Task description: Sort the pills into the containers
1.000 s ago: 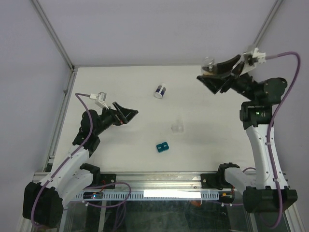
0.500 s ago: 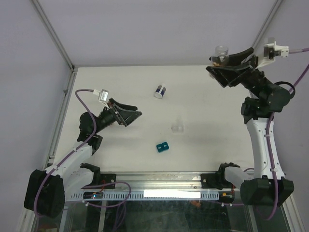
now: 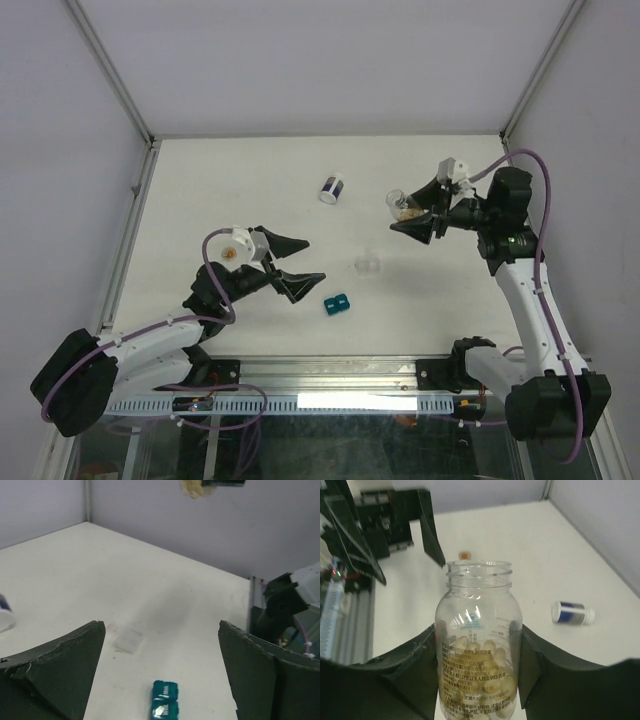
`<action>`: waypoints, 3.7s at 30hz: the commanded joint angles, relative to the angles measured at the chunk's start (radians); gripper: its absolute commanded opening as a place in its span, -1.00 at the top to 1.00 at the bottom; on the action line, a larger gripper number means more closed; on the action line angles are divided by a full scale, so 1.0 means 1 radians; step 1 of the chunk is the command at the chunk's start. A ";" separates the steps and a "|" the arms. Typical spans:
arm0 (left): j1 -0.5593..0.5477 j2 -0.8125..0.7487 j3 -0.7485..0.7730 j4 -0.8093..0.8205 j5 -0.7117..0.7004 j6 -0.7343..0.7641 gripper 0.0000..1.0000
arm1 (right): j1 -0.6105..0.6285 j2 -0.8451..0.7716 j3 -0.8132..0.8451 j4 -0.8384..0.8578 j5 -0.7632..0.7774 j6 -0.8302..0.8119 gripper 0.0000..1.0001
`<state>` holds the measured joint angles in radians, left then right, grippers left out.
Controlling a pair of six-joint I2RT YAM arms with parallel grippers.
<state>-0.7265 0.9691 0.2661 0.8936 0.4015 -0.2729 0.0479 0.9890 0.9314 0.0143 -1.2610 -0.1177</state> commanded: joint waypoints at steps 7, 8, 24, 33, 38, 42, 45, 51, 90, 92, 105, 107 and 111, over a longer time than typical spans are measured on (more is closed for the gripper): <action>0.001 0.150 -0.048 0.091 -0.175 0.227 -0.98 | 0.024 0.245 0.013 -0.869 0.191 -1.122 1.00; 0.001 0.156 -0.061 0.110 -0.180 0.241 -0.98 | 0.033 0.256 0.008 -0.868 0.218 -1.128 1.00; 0.000 0.400 -0.177 0.440 -0.258 0.282 -0.98 | 0.158 0.440 -0.009 -0.772 0.555 -1.101 1.00; 0.000 0.443 -0.154 0.434 -0.242 0.285 -0.98 | 0.195 0.525 0.028 -0.765 0.625 -1.072 1.00; 0.001 0.450 -0.145 0.422 -0.239 0.285 -0.98 | 0.212 0.557 0.053 -0.777 0.681 -1.060 1.00; 0.000 0.453 -0.145 0.423 -0.240 0.285 -0.98 | 0.228 0.568 0.071 -0.798 0.717 -1.061 1.00; 0.000 0.453 -0.143 0.421 -0.240 0.286 -0.98 | 0.241 0.580 0.087 -0.819 0.740 -1.064 1.00; 0.000 0.453 -0.140 0.416 -0.243 0.285 -0.98 | 0.250 0.596 0.108 -0.850 0.771 -1.072 1.00; 0.000 0.454 -0.139 0.415 -0.241 0.284 -0.98 | 0.334 0.671 0.204 -0.936 0.909 -1.037 1.00; 0.001 0.453 -0.139 0.414 -0.240 0.285 -0.98 | 0.336 0.672 0.207 -0.937 0.912 -1.036 1.00; 0.000 0.454 -0.140 0.415 -0.240 0.284 -0.98 | 0.350 0.667 0.217 -0.947 0.928 -1.024 1.00; 0.001 0.453 -0.138 0.414 -0.240 0.285 -0.98 | 0.357 0.665 0.209 -0.946 0.933 -1.025 1.00; 0.001 0.453 -0.137 0.413 -0.240 0.285 -0.98 | 0.360 0.664 0.215 -0.954 0.937 -1.019 1.00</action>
<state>-0.7258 1.4200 0.1097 1.2491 0.1535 -0.0082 0.3996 1.6638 1.1065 -0.9222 -0.3382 -1.1507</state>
